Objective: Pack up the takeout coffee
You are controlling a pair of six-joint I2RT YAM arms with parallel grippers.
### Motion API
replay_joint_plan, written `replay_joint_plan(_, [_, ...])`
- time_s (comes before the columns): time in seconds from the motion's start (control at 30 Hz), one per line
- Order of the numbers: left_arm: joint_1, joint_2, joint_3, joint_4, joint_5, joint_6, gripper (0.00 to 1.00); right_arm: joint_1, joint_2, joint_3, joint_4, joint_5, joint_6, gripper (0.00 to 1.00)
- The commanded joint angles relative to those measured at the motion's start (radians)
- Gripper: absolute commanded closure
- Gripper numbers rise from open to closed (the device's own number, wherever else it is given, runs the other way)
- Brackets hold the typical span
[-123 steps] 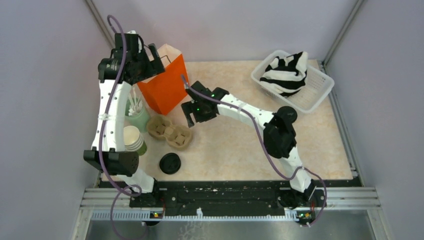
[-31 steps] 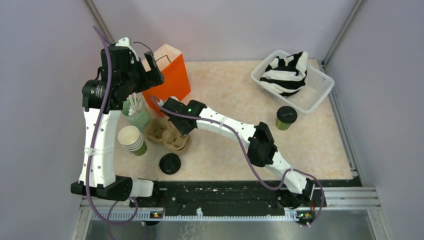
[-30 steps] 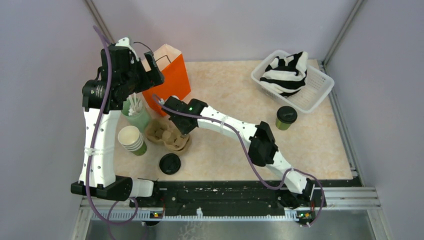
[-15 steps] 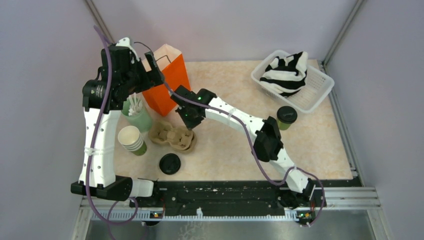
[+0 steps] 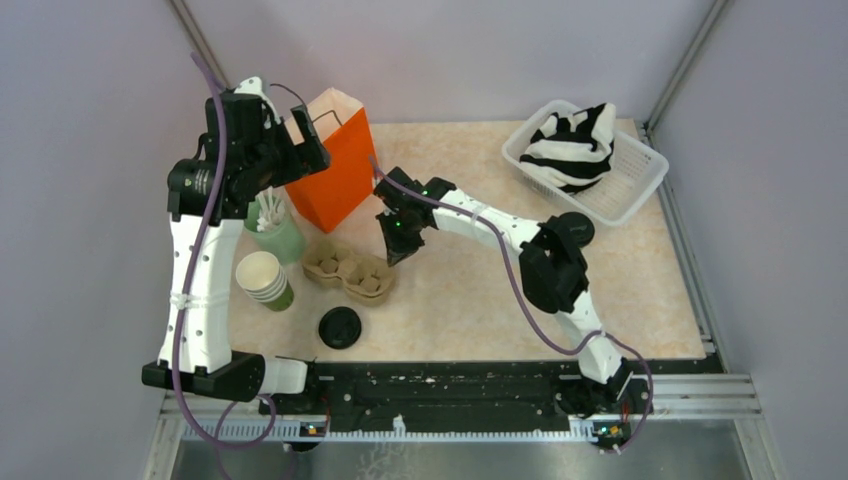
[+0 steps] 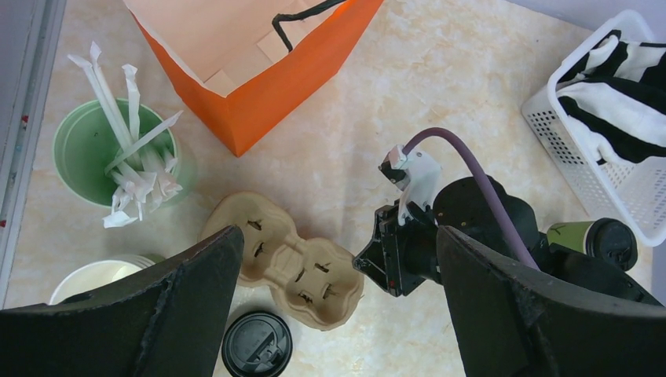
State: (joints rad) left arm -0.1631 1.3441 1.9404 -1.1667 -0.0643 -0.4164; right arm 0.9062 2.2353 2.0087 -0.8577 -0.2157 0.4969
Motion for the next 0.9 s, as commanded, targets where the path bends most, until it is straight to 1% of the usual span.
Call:
replay_joint_plan(0.0, [-0.004, -0.017, -0.009, 0.037, -0.006, 0.013, 0.01, 0.007, -0.080, -0.019, 0.075, -0.058, 0.020, 0.87])
replay_joint_plan(0.17, [-0.004, -0.014, -0.012, 0.039, -0.002, 0.013, 0.01, 0.006, -0.085, -0.023, 0.065, -0.036, 0.009, 0.80])
replay_joint_plan(0.3, [-0.004, -0.011, -0.013, 0.040, 0.001, 0.013, 0.01, 0.014, -0.077, -0.003, 0.037, -0.009, -0.015, 0.78])
replay_joint_plan(0.4, [-0.004, -0.011, -0.014, 0.041, 0.001, 0.013, 0.01, 0.030, -0.053, 0.040, -0.007, 0.030, -0.047, 0.72])
replay_joint_plan(0.67, [-0.004, -0.014, -0.018, 0.042, 0.004, 0.013, 0.01, 0.094, 0.033, 0.219, -0.158, 0.182, -0.144, 0.66])
replay_joint_plan(0.77, [-0.004, -0.012, -0.017, 0.042, 0.006, 0.013, 0.01, 0.120, 0.060, 0.299, -0.213, 0.251, -0.186, 0.54])
replay_joint_plan(0.87, [-0.004, -0.015, -0.013, 0.041, 0.002, 0.013, 0.01, 0.154, 0.067, 0.365, -0.253, 0.305, -0.269, 0.41])
